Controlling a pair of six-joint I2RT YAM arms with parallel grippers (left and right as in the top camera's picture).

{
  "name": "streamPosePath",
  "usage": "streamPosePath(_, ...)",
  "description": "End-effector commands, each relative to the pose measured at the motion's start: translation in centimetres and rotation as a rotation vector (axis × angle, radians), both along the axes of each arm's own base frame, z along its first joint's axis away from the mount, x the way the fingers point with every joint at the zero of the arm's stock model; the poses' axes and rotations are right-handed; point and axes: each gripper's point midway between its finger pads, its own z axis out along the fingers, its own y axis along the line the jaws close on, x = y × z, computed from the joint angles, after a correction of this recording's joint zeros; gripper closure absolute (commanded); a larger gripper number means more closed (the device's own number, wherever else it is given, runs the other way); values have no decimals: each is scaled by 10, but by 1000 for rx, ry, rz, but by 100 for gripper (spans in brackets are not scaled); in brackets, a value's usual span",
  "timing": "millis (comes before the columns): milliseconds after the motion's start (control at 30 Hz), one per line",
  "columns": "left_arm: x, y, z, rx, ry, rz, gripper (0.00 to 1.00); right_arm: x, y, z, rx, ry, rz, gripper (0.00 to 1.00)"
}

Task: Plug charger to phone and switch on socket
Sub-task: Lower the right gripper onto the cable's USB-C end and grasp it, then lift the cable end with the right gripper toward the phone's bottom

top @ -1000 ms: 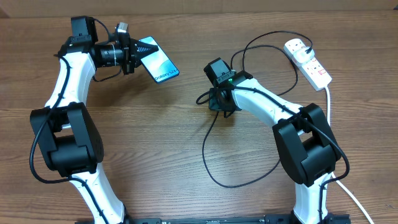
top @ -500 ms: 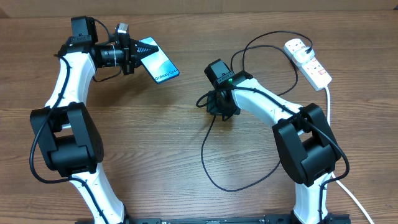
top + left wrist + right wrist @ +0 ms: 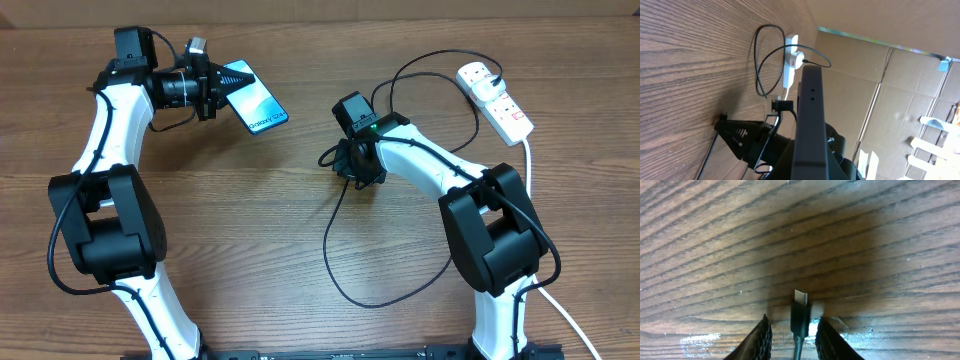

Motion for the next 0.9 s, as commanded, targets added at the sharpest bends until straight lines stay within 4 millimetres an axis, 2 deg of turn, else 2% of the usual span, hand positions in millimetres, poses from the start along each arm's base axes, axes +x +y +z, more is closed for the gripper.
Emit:
streamPosePath(0, -2, -5, 15, -29, -52, -34, 96, -4, 0, -16, -3, 41, -11, 78)
streamPosePath(133, -2, -5, 15, -29, -52, -34, 96, -6, 1, -16, 5, 54, -8, 96)
streamPosePath(233, -2, -5, 15, -29, -52, -34, 96, -6, 1, -11, 0, 61, -7, 96)
streamPosePath(300, -2, -5, 15, -29, -52, -34, 96, -1, 6, 1, 19, 39, 46, 96)
streamPosePath(433, -2, -5, 15, -29, -52, -34, 96, 6, 34, 41, 145, -33, 229, 96)
streamPosePath(467, -2, -6, 15, -30, -52, -34, 96, 4, 51, 64, 239, -74, 319, 96)
streamPosePath(600, -2, -6, 15, -29, -55, -35, 96, -5, 77, 107, 445, -139, 497, 96)
streamPosePath(867, -3, -6, 17, -35, -86, -51, 96, -36, 93, 185, 852, -206, 754, 96)
